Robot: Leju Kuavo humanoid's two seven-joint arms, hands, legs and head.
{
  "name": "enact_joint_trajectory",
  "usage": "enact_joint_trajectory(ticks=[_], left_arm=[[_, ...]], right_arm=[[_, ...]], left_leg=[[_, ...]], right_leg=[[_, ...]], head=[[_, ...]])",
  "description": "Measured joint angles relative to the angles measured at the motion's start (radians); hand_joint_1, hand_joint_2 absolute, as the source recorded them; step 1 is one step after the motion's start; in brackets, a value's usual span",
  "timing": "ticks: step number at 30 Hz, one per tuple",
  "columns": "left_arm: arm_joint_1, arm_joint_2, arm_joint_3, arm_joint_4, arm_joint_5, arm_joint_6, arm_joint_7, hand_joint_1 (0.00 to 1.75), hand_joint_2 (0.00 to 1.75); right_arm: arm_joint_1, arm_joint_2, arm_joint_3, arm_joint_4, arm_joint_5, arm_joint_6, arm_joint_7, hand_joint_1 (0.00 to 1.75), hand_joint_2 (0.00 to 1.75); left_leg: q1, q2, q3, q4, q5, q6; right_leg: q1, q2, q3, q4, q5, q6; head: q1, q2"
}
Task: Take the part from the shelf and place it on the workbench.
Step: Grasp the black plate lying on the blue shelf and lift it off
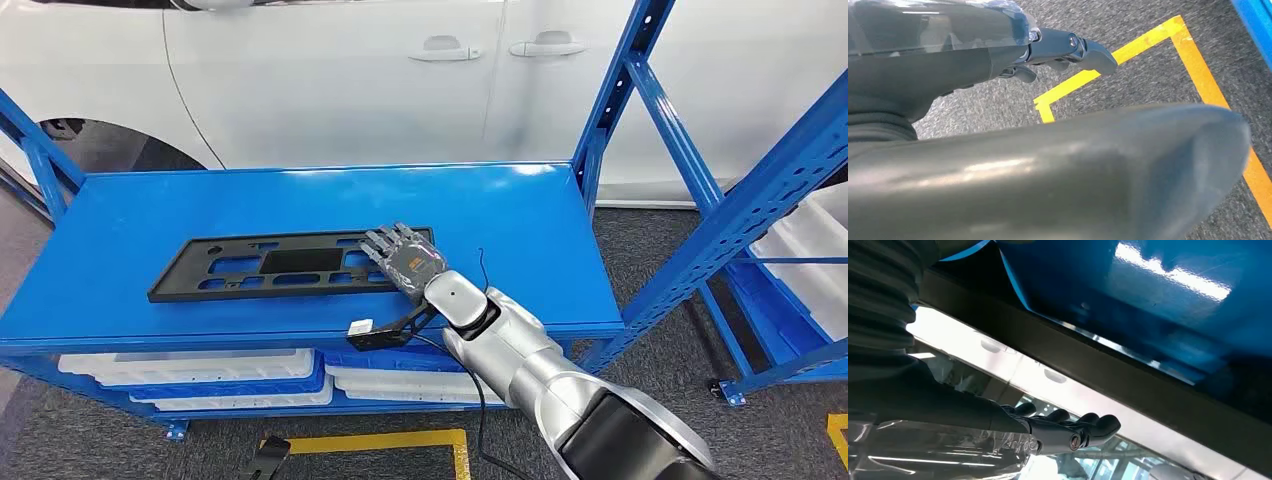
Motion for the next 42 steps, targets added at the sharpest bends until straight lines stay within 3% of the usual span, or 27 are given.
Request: enact_joint_trajectory(ticks=[1, 2, 3, 6, 8, 10, 12, 13, 14, 15, 17, 19, 22, 24, 27, 28, 29, 30, 32, 34, 37, 39, 42], left_arm=[[-0.001, 0.000, 0.000, 0.000, 0.000, 0.000, 0.000, 0.00, 0.00], [-0.002, 0.000, 0.000, 0.000, 0.000, 0.000, 0.000, 0.00, 0.00], [-0.003, 0.001, -0.001, 0.000, -0.001, -0.001, 0.000, 0.00, 0.00], [-0.004, 0.001, -0.003, 0.000, -0.002, -0.002, 0.000, 0.00, 0.00], [-0.005, 0.001, -0.003, 0.000, -0.002, -0.002, 0.000, 0.00, 0.00], [-0.007, 0.001, -0.003, 0.000, -0.002, -0.002, 0.000, 0.00, 0.00], [-0.007, 0.001, -0.003, 0.000, -0.003, -0.002, 0.000, 0.00, 0.00], [-0.006, 0.001, -0.003, 0.000, -0.003, -0.002, 0.000, 0.00, 0.00], [-0.006, 0.002, -0.003, 0.000, -0.003, -0.002, 0.000, 0.00, 0.00], [-0.006, 0.002, -0.003, 0.000, -0.003, -0.002, 0.001, 0.00, 0.00], [-0.007, 0.001, -0.003, 0.000, -0.002, -0.002, 0.001, 0.00, 0.00], [-0.007, 0.000, -0.003, 0.000, -0.002, -0.002, 0.001, 0.00, 0.00], [-0.007, -0.001, -0.003, 0.000, 0.000, -0.001, 0.001, 0.00, 0.00], [-0.008, -0.001, -0.003, 0.000, 0.001, 0.000, 0.001, 0.00, 0.00], [-0.007, 0.000, -0.003, 0.000, 0.002, 0.001, 0.001, 0.00, 0.00], [-0.006, 0.000, -0.003, 0.000, 0.002, 0.002, 0.001, 0.00, 0.00], [-0.005, 0.000, -0.003, 0.000, 0.002, 0.002, 0.001, 0.00, 0.00], [-0.005, 0.000, -0.003, 0.000, 0.001, 0.002, 0.001, 0.00, 0.00], [-0.006, 0.001, -0.003, 0.000, 0.001, 0.002, 0.001, 0.00, 0.00], [-0.007, 0.002, -0.003, 0.000, 0.001, 0.002, 0.001, 0.00, 0.00], [-0.005, 0.003, -0.002, 0.000, 0.002, 0.002, 0.001, 0.00, 0.00], [-0.006, 0.003, -0.002, 0.000, 0.003, 0.004, -0.001, 0.00, 0.00], [-0.005, 0.003, -0.001, 0.000, 0.004, 0.006, -0.004, 0.00, 0.00]], right_arm=[[-0.002, 0.001, 0.000, 0.002, 0.000, 0.003, 0.000, 1.17, 1.75], [-0.004, 0.001, 0.000, 0.005, 0.001, 0.004, 0.001, 1.30, 1.75], [-0.008, 0.002, 0.000, 0.010, 0.001, 0.009, 0.003, 1.71, 1.75], [-0.012, 0.002, 0.000, 0.023, 0.002, 0.019, 0.006, 1.71, 1.75], [-0.014, 0.002, 0.000, 0.029, 0.002, 0.022, 0.005, 1.69, 1.75], [-0.016, 0.002, 0.000, 0.034, 0.002, 0.022, 0.002, 1.69, 1.75], [-0.015, 0.002, 0.000, 0.039, 0.002, 0.021, 0.001, 1.69, 1.75], [-0.015, 0.002, 0.000, 0.041, 0.002, 0.020, 0.000, 1.68, 1.75], [-0.016, 0.002, 0.000, 0.043, 0.002, 0.019, 0.000, 1.68, 1.75], [-0.017, 0.002, 0.000, 0.044, 0.002, 0.018, 0.000, 1.68, 1.75], [-0.023, 0.002, 0.000, 0.044, 0.003, 0.016, -0.001, 1.69, 1.75], [-0.028, 0.002, 0.000, 0.045, 0.005, 0.014, -0.003, 1.69, 1.75], [-0.031, 0.004, 0.000, 0.045, 0.008, 0.010, -0.007, 1.69, 1.75], [-0.032, 0.007, 0.000, 0.046, 0.005, 0.009, -0.010, 1.70, 1.75], [-0.028, 0.011, -0.003, 0.048, -0.018, 0.011, -0.022, 1.69, 1.75], [-0.025, 0.011, -0.009, 0.049, -0.039, 0.014, -0.036, 1.70, 1.75], [-0.022, 0.011, -0.020, 0.050, -0.071, 0.019, -0.058, 1.70, 1.75], [-0.020, 0.011, -0.036, 0.050, -0.109, 0.025, -0.086, 1.69, 1.75], [-0.020, 0.012, -0.078, 0.046, -0.185, 0.037, -0.144, 1.70, 1.75], [-0.022, 0.012, -0.119, 0.040, -0.240, 0.045, -0.190, 1.69, 1.75], [-0.026, 0.011, -0.167, 0.019, -0.304, 0.056, -0.243, 1.68, 1.75], [-0.032, 0.011, -0.191, -0.003, -0.336, 0.061, -0.266, 1.67, 1.75], [-0.045, 0.008, -0.216, -0.041, -0.359, 0.060, -0.279, 1.67, 1.75]], left_leg=[[0.001, 0.001, 0.019, -0.042, 0.015, 0.000], [0.000, 0.001, 0.031, -0.068, 0.019, 0.001], [0.000, 0.000, 0.053, -0.115, 0.033, 0.005], [-0.003, -0.003, 0.062, -0.139, 0.033, 0.025], [-0.002, -0.003, 0.062, -0.142, 0.036, 0.037], [-0.001, -0.002, 0.063, -0.145, 0.038, 0.046], [-0.001, -0.001, 0.062, -0.144, 0.038, 0.050], [-0.002, -0.001, 0.062, -0.144, 0.038, 0.050], [-0.002, -0.002, 0.063, -0.144, 0.038, 0.050], [-0.003, -0.003, 0.064, -0.144, 0.037, 0.050], [-0.005, -0.004, 0.067, -0.144, 0.037, 0.048], [-0.008, -0.004, 0.066, -0.144, 0.037, 0.041], [-0.007, -0.003, 0.066, -0.148, 0.037, 0.025], [-0.007, -0.002, 0.053, -0.116, 0.011, 0.016], [-0.005, -0.002, -0.025, 0.059, -0.077, 0.006], [-0.004, -0.002, -0.048, 0.107, -0.092, 0.003], [-0.004, -0.001, -0.055, 0.123, -0.088, 0.001], [-0.003, -0.001, -0.044, 0.098, -0.065, 0.001], [-0.002, 0.000, 0.019, -0.032, 0.001, 0.001], [-0.004, 0.000, 0.065, -0.128, 0.031, 0.010], [-0.005, -0.001, 0.068, -0.143, 0.031, 0.029], [-0.003, -0.001, 0.068, -0.146, 0.035, 0.042], [-0.001, -0.001, 0.067, -0.148, 0.036, 0.051]], right_leg=[[0.000, 0.000, 0.000, 0.004, -0.003, 0.003], [0.002, 0.001, -0.002, 0.008, -0.005, 0.006], [0.004, 0.002, -0.005, 0.013, -0.008, 0.012], [0.007, 0.003, -0.011, 0.017, -0.008, 0.027], [0.003, 0.001, -0.018, 0.036, -0.024, 0.038], [0.000, 0.001, -0.057, 0.124, -0.075, 0.048], [-0.001, 0.001, -0.122, 0.258, -0.130, 0.052], [-0.001, 0.001, -0.142, 0.298, -0.138, 0.052], [-0.001, 0.001, -0.145, 0.301, -0.126, 0.051], [0.000, 0.001, -0.127, 0.263, -0.098, 0.047], [0.004, 0.001, -0.058, 0.122, -0.033, 0.033], [0.011, 0.000, -0.016, 0.029, -0.005, 0.021], [0.012, -0.001, -0.011, 0.010, -0.001, 0.012], [0.005, -0.002, -0.004, -0.003, 0.006, 0.002], [0.004, -0.003, -0.002, -0.008, 0.008, -0.006], [0.004, -0.003, -0.002, -0.008, 0.008, -0.006], [0.004, -0.003, -0.002, -0.007, 0.007, -0.006], [0.004, -0.003, -0.002, -0.005, 0.006, -0.005], [0.004, -0.001, -0.002, 0.003, 0.000, 0.001], [0.008, 0.002, -0.007, 0.013, -0.005, 0.010], [0.010, 0.003, -0.012, 0.016, -0.005, 0.024], [0.007, 0.002, -0.026, 0.046, -0.028, 0.036], [0.000, 0.002, -0.109, 0.225, -0.115, 0.049]], head=[[0.000, 0.000], [0.000, 0.000], [0.000, 0.000], [0.000, 0.000], [0.000, 0.000], [0.000, 0.000], [0.000, 0.000], [0.000, 0.000], [0.000, 0.000], [0.000, 0.000], [0.001, 0.000], [0.000, 0.000], [0.000, 0.000], [0.000, 0.000], [0.000, 0.000], [0.000, 0.000], [0.000, 0.000], [0.000, 0.000], [0.000, 0.000], [0.000, 0.000], [0.000, 0.000], [0.000, 0.000], [0.001, 0.000]])
